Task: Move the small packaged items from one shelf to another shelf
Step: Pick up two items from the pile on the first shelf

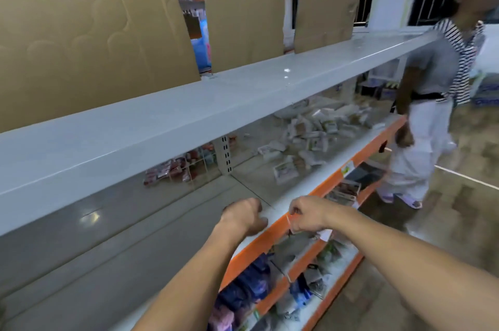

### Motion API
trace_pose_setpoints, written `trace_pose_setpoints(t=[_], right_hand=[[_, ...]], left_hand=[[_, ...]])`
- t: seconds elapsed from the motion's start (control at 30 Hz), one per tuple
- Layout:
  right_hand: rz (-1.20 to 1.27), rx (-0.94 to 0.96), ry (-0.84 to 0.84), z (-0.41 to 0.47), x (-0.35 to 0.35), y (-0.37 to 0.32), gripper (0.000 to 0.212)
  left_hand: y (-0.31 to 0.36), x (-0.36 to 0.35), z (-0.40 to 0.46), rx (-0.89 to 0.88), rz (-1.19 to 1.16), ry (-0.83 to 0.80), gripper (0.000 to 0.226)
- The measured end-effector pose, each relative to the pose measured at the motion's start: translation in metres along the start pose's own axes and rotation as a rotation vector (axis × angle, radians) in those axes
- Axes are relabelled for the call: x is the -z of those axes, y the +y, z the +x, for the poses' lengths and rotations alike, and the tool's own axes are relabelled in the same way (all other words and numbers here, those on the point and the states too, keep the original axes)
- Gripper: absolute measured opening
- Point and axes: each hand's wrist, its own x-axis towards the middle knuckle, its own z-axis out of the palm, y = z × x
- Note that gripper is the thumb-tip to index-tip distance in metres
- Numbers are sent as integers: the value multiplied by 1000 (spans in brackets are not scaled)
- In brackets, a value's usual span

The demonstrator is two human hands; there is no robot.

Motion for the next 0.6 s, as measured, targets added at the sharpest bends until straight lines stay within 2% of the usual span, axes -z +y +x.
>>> trace_pose_setpoints(t=[0.17, 0.3, 0.6], right_hand=[[36, -65, 65, -7, 7, 45, 21], [35, -120, 115, -9, 15, 76, 28], [90, -156, 45, 9, 45, 144, 44]], left_hand=[[50, -9, 24, -87, 64, 8, 46], [83, -10, 43, -157, 79, 11, 42], [137, -7, 106, -238, 80, -25, 43]])
